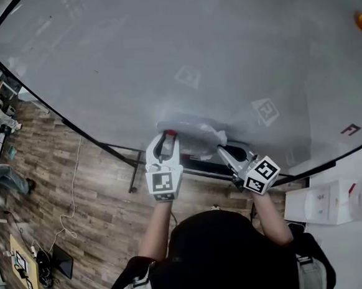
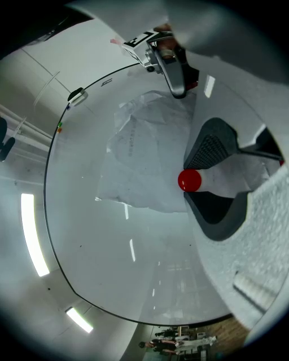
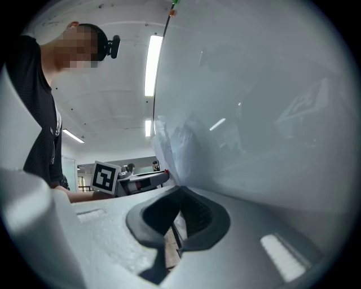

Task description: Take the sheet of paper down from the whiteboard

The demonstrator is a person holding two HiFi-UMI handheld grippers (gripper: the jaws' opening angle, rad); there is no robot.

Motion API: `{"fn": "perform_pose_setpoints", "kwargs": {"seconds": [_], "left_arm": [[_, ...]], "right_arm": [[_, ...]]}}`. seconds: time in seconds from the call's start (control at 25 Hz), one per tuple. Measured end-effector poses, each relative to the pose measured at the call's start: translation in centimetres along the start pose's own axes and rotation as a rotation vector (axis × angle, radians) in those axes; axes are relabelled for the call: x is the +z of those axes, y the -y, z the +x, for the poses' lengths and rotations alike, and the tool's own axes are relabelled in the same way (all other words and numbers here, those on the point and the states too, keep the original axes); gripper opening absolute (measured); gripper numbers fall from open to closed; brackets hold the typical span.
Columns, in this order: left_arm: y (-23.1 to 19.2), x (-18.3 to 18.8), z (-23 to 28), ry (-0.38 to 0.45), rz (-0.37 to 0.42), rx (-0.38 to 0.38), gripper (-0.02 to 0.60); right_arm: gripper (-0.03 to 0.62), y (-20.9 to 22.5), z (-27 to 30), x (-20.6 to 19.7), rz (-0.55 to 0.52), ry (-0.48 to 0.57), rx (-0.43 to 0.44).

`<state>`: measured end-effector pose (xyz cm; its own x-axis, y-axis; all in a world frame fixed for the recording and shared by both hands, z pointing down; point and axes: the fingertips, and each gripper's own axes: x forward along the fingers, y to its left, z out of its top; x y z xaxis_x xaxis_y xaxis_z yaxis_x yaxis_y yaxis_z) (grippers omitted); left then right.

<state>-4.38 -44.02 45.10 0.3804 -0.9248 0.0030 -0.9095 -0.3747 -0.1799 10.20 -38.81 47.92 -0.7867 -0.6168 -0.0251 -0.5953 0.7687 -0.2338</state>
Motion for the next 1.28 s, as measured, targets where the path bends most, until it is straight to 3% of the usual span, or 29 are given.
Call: {"fn": "perform_pose_setpoints", "kwargs": {"seconds": [0.52,1.28], "left_arm": [[-1.0,-3.9,-3.7,-0.065,-0.063,-0.015,0.132],[-4.1,-6.7,-13.7,-0.115,-0.076,-0.054,0.132]], "right_arm": [[0.005,-2.0,-0.1,-0.7,0.14,0.037,-0.024],[0.005,-9.0,-1.1,-5.9,0.13,-0.004,-0.155]]}}
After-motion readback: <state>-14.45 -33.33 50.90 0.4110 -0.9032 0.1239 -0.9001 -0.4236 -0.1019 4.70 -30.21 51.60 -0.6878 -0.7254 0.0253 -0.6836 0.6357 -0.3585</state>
